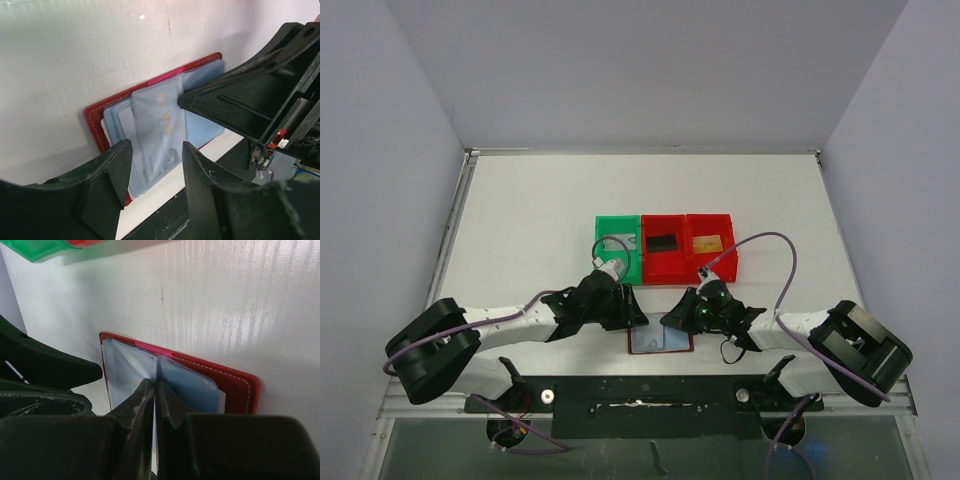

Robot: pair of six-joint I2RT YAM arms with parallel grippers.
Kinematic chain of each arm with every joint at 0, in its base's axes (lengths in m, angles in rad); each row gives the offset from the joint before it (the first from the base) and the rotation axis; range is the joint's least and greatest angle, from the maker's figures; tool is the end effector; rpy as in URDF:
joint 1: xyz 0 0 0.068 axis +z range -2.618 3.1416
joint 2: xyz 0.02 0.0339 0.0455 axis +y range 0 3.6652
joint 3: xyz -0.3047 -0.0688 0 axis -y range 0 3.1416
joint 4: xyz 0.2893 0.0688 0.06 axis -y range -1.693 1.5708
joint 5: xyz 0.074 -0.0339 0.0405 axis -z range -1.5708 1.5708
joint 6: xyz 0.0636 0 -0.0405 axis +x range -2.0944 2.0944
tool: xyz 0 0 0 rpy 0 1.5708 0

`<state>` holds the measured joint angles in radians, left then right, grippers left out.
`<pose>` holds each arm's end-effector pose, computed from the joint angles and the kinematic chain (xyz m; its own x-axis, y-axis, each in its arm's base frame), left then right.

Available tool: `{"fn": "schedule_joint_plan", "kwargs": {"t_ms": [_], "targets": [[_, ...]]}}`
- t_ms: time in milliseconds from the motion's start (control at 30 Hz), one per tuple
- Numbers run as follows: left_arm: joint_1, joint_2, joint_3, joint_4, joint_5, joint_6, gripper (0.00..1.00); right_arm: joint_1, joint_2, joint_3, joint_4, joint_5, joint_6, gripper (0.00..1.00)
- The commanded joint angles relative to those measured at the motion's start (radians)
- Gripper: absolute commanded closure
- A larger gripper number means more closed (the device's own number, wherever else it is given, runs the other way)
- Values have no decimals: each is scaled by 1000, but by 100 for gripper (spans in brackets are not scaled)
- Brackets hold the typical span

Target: Take the credit cards out of the card holder

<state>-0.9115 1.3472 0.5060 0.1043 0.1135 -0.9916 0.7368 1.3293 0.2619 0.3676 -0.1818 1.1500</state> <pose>0.1729 -0.2349 0.1428 -0.9256 -0.1631 -0.3416 0.1135 0.7414 -0.6614 0.1728 0.1723 0.0969 -0.8915 0.4033 -0.2062 0.1236 0.6546 0.7458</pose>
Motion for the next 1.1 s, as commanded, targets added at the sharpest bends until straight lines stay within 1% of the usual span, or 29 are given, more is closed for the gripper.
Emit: {"fn": "schedule_joint_plan", "kwargs": {"t_ms": [0, 133, 367, 533, 700, 800, 867, 933, 1067], "targets": [[-14, 31, 39, 141, 9, 14, 58, -19, 17, -39, -73, 26, -21, 100], [-19, 61, 35, 169, 2, 14, 59, -23, 32, -39, -60, 16, -20, 100], [-20, 76, 17, 109, -75, -5, 59, -25, 42, -45, -54, 13, -14, 100], [-20, 83, 13, 112, -68, 1, 59, -27, 33, -39, -59, 10, -17, 98], [-23, 119, 19, 118, -54, -7, 62, -26, 11, -13, -85, 0, -30, 88], [-29, 121, 16, 118, -60, -15, 63, -18, -13, 16, -133, 8, -41, 78], [-29, 120, 16, 115, -64, -15, 63, -5, -32, 54, -198, 37, -52, 73], [-29, 118, 10, 108, -75, -19, 64, 17, -63, 97, -315, 96, -60, 65], [-29, 108, 1, 108, -84, -32, 65, 73, -120, 176, -472, 206, -65, 61]]}}
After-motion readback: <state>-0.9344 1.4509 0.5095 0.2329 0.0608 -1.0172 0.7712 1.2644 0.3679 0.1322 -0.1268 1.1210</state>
